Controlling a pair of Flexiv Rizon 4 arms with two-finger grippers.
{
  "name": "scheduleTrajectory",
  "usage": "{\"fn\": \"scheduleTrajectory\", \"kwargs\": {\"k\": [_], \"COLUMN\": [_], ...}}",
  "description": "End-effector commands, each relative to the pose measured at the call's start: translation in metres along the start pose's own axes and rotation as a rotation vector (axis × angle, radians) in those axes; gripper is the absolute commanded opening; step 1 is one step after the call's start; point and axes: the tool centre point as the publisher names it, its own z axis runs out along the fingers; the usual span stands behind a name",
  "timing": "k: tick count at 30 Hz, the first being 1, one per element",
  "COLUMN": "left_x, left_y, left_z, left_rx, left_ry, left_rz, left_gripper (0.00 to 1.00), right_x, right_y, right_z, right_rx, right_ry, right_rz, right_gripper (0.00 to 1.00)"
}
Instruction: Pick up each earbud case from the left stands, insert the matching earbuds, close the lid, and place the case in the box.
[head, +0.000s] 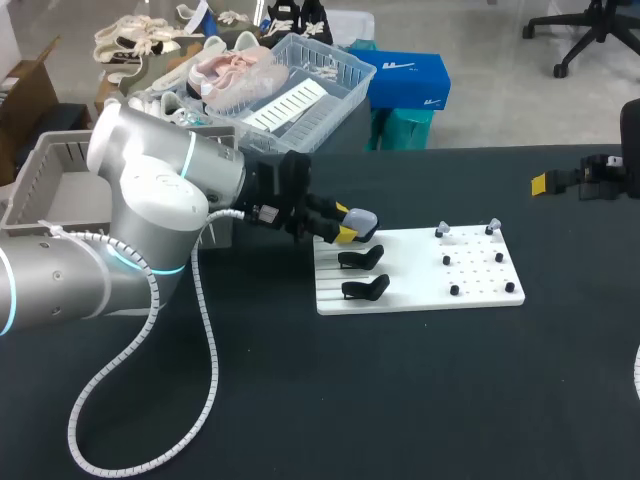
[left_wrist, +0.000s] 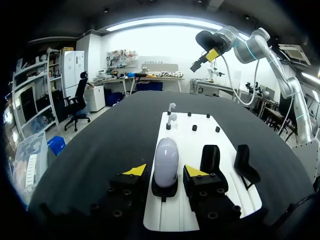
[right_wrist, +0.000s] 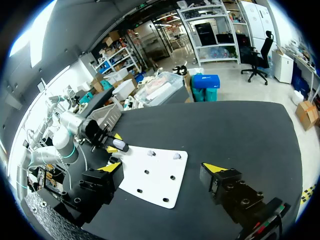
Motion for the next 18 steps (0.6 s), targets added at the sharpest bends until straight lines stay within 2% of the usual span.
{"fn": "scheduleTrajectory", "kwargs": {"k": [1,18], "left_x": [0.0002,-0.0019], "left_y": [0.0022,0.0018], "left_z": [0.0011,-0.0002], "left_rx": [0.004,0.006], "left_ry": [0.003,0.000], "left_rz": [-0.001,0.004], "left_gripper": [0.45,0.42], "right_x": [0.0001,0.0001], "right_y": [-0.0002,-0.0002], "right_z": [-0.0002,-0.0002], "right_rx": [0.001,0.001], "right_ry": [0.000,0.000], "right_rz": [-0.001,-0.001], "right_gripper": [1.00,1.00]}}
